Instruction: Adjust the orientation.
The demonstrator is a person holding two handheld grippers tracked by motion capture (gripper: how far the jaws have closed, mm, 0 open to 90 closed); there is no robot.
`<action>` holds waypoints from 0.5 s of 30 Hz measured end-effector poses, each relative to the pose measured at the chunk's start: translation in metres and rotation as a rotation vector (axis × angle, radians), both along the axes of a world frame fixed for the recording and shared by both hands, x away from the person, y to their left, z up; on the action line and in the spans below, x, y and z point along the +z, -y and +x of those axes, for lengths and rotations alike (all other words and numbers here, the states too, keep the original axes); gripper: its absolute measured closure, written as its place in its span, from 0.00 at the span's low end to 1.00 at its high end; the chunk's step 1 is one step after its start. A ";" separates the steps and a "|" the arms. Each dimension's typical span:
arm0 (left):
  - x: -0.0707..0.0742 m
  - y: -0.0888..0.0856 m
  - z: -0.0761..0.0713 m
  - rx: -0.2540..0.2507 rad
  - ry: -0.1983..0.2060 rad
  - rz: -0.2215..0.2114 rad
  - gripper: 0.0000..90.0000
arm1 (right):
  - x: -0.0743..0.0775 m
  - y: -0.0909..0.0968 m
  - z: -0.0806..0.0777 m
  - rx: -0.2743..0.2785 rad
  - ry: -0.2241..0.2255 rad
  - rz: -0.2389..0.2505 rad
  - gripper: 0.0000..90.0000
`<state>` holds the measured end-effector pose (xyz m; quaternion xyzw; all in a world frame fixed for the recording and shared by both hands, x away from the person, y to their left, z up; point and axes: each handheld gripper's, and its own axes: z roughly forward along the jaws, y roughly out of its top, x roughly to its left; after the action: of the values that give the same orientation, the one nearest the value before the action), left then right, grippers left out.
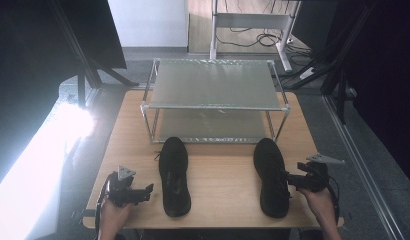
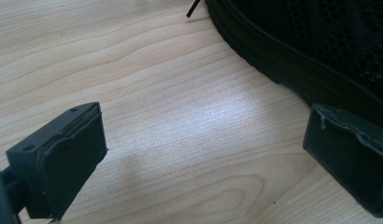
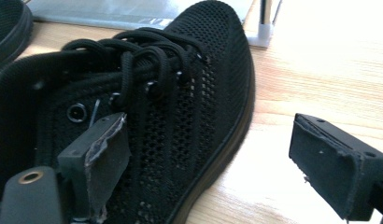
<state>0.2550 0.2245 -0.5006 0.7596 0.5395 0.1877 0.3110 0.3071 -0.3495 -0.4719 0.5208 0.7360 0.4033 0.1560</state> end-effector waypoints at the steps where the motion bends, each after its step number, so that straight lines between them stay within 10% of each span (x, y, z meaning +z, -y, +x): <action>1: 0.000 0.000 0.000 0.002 -0.001 -0.001 0.00 | 0.000 0.001 0.000 -0.002 0.001 -0.004 0.14; 15: 0.005 0.001 -0.001 0.009 -0.013 -0.022 0.00 | 0.005 0.007 -0.008 0.001 0.003 -0.011 0.12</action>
<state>0.2537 0.2233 -0.4956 0.7548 0.5472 0.1782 0.3149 0.2990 -0.3562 -0.4669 0.5188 0.7384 0.4002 0.1598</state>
